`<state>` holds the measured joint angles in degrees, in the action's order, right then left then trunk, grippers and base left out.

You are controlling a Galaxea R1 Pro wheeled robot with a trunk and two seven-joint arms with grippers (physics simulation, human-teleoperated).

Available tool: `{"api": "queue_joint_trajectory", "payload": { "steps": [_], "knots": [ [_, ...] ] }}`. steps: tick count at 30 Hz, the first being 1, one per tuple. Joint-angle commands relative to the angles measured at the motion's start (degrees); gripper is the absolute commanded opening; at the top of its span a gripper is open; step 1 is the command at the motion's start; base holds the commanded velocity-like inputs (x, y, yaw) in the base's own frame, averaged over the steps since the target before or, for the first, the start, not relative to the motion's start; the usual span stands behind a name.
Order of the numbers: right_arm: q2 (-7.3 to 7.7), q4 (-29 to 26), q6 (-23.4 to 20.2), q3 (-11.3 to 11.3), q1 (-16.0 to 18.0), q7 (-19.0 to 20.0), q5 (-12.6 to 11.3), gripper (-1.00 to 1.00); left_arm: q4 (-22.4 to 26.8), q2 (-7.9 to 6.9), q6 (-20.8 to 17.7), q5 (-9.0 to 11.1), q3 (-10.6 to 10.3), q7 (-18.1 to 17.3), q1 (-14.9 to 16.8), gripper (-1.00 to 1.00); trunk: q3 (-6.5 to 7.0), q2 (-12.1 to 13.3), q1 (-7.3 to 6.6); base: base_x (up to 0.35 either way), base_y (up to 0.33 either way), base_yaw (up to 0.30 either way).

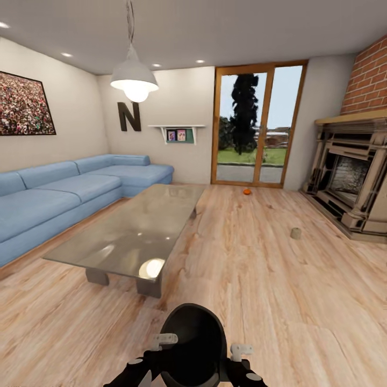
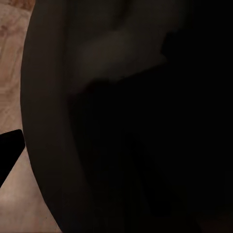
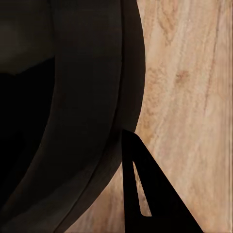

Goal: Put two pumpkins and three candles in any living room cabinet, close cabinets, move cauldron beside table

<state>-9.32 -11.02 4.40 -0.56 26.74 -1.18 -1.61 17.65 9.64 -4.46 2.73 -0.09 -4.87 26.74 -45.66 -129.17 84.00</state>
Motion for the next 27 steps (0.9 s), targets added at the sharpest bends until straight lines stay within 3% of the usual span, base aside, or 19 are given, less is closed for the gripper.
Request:
{"api": "queue_joint_trajectory", "payload": {
  "steps": [1,10,27],
  "knots": [
    [-0.08,-0.40,0.17,0.21,0.07,0.65,-0.41,-1.00,0.11,0.03,-0.37,0.26,-0.26,-0.14,-0.02,-1.00,-0.05,-0.03,-0.02,0.000,-0.313,0.003],
    [-0.08,-0.40,0.16,0.21,0.07,0.61,-0.41,-1.00,0.11,0.03,-0.37,0.26,-0.26,-0.11,-0.02,-1.00,-0.05,-0.03,-0.02,0.000,-0.315,0.041],
    [-0.12,-0.40,0.09,0.21,0.07,0.57,-0.41,-1.00,0.11,0.03,-0.37,0.26,-0.26,-0.14,-0.02,-1.00,-0.05,-0.03,-0.02,0.127,-0.302,0.260]
  ]
}}
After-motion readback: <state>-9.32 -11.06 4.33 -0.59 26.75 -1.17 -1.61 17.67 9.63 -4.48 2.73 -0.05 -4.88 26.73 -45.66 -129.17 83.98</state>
